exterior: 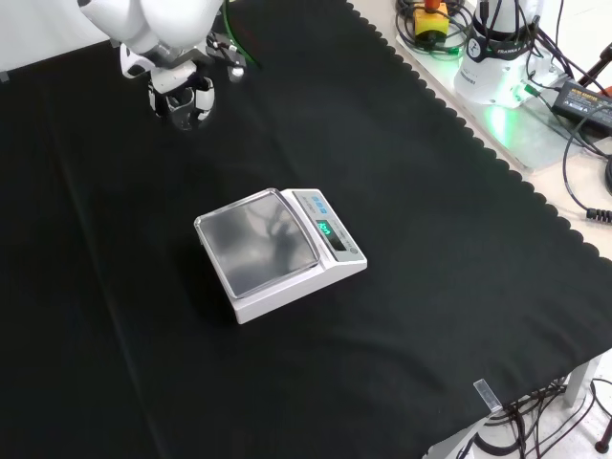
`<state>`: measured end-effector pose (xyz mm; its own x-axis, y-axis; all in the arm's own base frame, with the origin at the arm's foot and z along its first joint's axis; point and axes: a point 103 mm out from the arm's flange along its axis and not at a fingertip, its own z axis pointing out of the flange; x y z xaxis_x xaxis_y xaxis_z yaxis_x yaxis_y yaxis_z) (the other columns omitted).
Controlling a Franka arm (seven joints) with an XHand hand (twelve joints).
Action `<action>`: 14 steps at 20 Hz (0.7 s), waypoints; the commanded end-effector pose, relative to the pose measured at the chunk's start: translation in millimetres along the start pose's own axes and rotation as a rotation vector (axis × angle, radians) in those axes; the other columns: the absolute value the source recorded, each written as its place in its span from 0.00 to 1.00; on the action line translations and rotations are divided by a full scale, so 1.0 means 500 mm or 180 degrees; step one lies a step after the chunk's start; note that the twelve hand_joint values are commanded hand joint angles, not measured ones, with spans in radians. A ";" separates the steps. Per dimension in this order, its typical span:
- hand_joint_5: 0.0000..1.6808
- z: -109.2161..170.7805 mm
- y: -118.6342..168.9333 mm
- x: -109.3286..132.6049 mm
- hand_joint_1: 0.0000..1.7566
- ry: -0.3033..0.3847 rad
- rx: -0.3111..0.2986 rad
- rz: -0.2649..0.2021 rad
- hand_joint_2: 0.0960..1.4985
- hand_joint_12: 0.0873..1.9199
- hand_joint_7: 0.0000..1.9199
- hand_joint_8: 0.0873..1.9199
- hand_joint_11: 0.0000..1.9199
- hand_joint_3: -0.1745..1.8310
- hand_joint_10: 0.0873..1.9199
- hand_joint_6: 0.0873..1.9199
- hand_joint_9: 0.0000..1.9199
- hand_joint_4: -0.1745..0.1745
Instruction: Pick up the beaker.
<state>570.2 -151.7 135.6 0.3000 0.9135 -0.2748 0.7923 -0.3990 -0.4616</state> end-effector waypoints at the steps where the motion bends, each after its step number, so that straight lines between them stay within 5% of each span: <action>1: 0.51 -0.043 -0.036 0.028 0.64 0.0155 0.0043 -0.0069 0.47 0.34 0.48 0.21 0.72 0.38 0.00 0.13 0.68 0.08; 14: 0.50 -0.121 -0.133 0.117 0.64 0.0123 -0.0129 -0.0228 0.47 0.33 0.48 0.22 0.73 0.38 0.00 0.14 0.68 0.03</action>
<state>570.1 -94.4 187.3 0.2861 0.9352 -0.2088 0.8179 -0.3518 -0.4552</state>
